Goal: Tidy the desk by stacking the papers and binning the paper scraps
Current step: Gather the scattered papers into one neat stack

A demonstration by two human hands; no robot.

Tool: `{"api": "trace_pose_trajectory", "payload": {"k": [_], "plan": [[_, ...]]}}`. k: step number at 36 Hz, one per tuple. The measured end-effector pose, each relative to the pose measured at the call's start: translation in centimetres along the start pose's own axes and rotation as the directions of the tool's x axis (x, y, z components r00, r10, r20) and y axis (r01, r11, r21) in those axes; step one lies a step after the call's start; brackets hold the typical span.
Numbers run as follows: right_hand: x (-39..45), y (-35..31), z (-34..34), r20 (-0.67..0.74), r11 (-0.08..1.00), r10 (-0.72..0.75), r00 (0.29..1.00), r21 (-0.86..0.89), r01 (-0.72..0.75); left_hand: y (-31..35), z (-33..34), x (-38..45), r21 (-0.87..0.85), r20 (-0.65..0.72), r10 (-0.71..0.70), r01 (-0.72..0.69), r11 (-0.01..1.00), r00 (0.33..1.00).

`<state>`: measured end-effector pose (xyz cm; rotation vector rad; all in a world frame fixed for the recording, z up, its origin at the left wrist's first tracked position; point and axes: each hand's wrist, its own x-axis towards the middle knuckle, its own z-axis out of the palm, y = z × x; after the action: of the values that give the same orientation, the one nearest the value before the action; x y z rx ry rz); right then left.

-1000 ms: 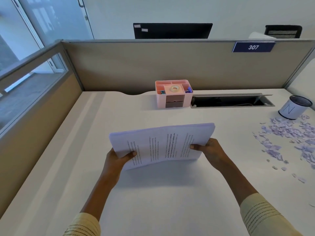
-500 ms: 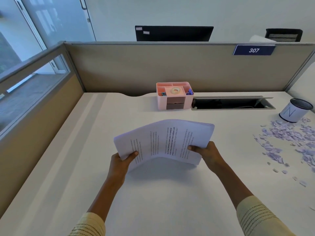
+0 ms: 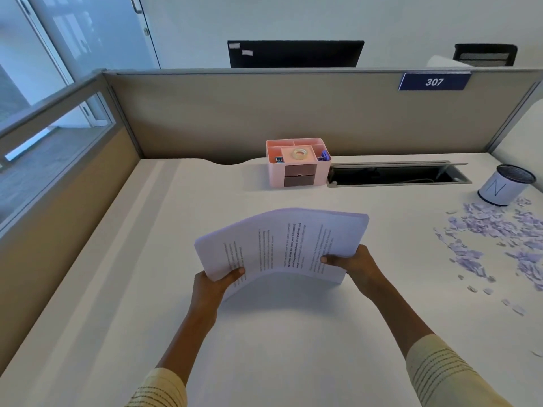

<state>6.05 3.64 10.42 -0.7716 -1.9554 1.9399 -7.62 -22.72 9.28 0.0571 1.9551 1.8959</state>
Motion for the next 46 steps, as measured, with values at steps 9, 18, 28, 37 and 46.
{"api": "trace_pose_trajectory", "payload": {"k": [9,18,28,37,46], "plan": [[0.2,-5.9,-2.1,-0.200,0.963,-0.193,0.961,-0.228,0.145,1.7,0.8,-0.1,0.110,-0.142,0.051,-0.036,0.993,0.988],[-0.1,-13.8,1.6,0.241,0.622,-0.285,0.928,-0.690,0.371,9.0,2.3,0.1,0.511,0.045,0.434,-0.394,0.764,0.900],[1.6,-10.8,3.2,0.051,0.815,-0.331,0.942,-0.489,0.312,14.1,1.9,0.0,0.695,0.168,0.753,-0.618,0.367,0.636],[0.9,-8.1,3.4,-0.069,0.978,-0.165,0.984,0.115,0.172,7.2,1.2,0.8,0.188,0.014,0.272,-0.270,0.944,0.962],[1.7,-5.6,3.1,-0.027,0.956,-0.195,0.980,-0.231,0.184,4.3,0.6,1.4,0.058,-0.188,0.201,-0.194,0.979,0.961]]}}
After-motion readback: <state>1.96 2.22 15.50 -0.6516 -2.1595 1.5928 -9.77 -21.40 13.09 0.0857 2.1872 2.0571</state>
